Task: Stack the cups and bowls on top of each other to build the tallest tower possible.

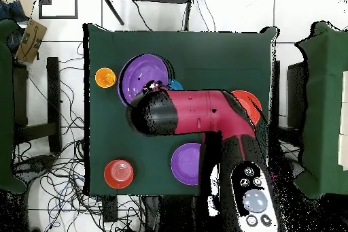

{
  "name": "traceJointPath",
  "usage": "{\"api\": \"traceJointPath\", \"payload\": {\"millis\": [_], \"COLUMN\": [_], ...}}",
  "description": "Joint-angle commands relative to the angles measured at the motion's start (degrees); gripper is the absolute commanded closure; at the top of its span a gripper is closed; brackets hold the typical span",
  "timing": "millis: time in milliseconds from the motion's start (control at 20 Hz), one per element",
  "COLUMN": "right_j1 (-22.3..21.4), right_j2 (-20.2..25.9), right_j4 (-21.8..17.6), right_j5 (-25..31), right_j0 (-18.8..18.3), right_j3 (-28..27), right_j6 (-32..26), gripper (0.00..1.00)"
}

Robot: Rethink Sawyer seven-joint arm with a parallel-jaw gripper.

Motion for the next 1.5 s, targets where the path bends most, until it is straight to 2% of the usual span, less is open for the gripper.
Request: {"api": "traceJointPath", "payload": {"millis": [50,650,1500], "right_j1": [4.08,8.76,9.84], "right_j2": [5.55,8.06,16.56], "right_j4": [-7.77,-15.7,-17.06], "right_j5": [1.23,-5.87,-4.08], "right_j0": [-3.07,-5.69,-12.66], "right_j3": [-1.55,2.3,5.65], "right_j6": [-17.4,-13.96,-16.11], "gripper": [1.0,1.0,1.0]}}
